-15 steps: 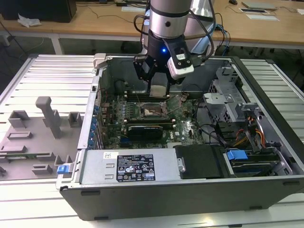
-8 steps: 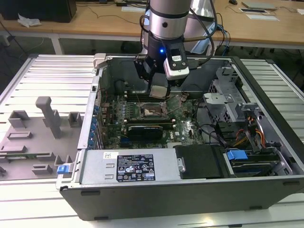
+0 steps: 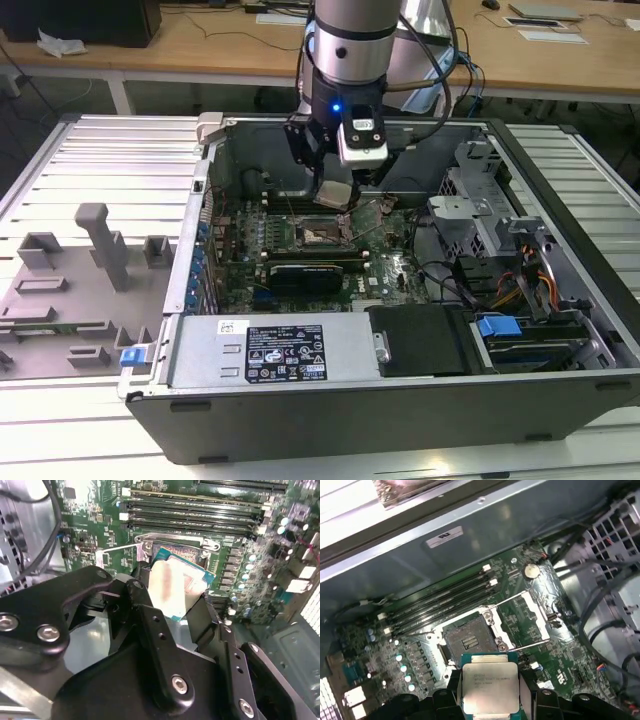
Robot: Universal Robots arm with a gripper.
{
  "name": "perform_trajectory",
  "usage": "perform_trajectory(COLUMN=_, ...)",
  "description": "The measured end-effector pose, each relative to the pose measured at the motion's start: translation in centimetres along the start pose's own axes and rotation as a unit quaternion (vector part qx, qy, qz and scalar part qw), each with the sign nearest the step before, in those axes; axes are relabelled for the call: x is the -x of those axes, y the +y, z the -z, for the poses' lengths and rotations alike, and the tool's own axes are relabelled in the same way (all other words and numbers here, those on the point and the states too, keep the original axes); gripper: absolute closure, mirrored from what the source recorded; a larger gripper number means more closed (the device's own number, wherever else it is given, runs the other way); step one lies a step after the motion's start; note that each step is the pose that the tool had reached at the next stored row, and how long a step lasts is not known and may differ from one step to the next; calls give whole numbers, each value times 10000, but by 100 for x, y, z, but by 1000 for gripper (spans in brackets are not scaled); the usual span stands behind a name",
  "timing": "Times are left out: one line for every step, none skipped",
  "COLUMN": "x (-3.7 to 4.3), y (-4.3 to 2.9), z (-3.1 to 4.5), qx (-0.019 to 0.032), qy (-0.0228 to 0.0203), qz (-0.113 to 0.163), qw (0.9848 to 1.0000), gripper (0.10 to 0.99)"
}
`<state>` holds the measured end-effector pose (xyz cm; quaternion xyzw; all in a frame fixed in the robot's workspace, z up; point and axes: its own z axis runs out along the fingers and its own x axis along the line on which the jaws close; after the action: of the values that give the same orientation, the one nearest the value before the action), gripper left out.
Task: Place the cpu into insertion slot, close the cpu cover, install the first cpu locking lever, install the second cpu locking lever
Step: 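Place the cpu into insertion slot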
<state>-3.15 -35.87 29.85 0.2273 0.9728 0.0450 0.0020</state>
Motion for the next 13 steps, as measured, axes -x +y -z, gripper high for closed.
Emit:
perform_trajectory(x=0, y=0, z=-2, qx=2, qy=-7, qz=-81, qw=10000, gripper=545)
perform_trajectory(x=0, y=0, z=-3, qx=3, qy=-15, qz=-175, qw=9998, gripper=545)
perform_trajectory(x=0, y=0, z=-4, qx=5, qy=-24, qz=-268, qw=9996, gripper=545)
perform_trajectory(x=0, y=-1, z=-7, qx=7, qy=-39, qz=-445, qw=9990, gripper=545)
perform_trajectory(x=0, y=-1, z=-9, qx=10, qy=-52, qz=-579, qw=9983, gripper=545)
perform_trajectory(x=0, y=-1, z=-11, qx=12, qy=-64, qz=-725, qw=9973, gripper=545)
perform_trajectory(x=0, y=-1, z=-12, qx=13, qy=-72, qz=-805, qw=9967, gripper=545)
perform_trajectory(x=0, y=-1, z=-13, qx=15, qy=-78, qz=-875, qw=9961, gripper=545)
perform_trajectory(x=0, y=-1, z=-14, qx=16, qy=-85, qz=-957, qw=9954, gripper=545)
perform_trajectory(x=0, y=-1, z=-15, qx=18, qy=-92, qz=-1036, qw=9946, gripper=545)
perform_trajectory(x=0, y=-1, z=-17, qx=19, qy=-99, qz=-1111, qw=9938, gripper=545)
perform_trajectory(x=0, y=-2, z=-18, qx=20, qy=-105, qz=-1185, qw=9929, gripper=545)
perform_trajectory(x=0, y=-2, z=-19, qx=21, qy=-112, qz=-1265, qw=9919, gripper=545)
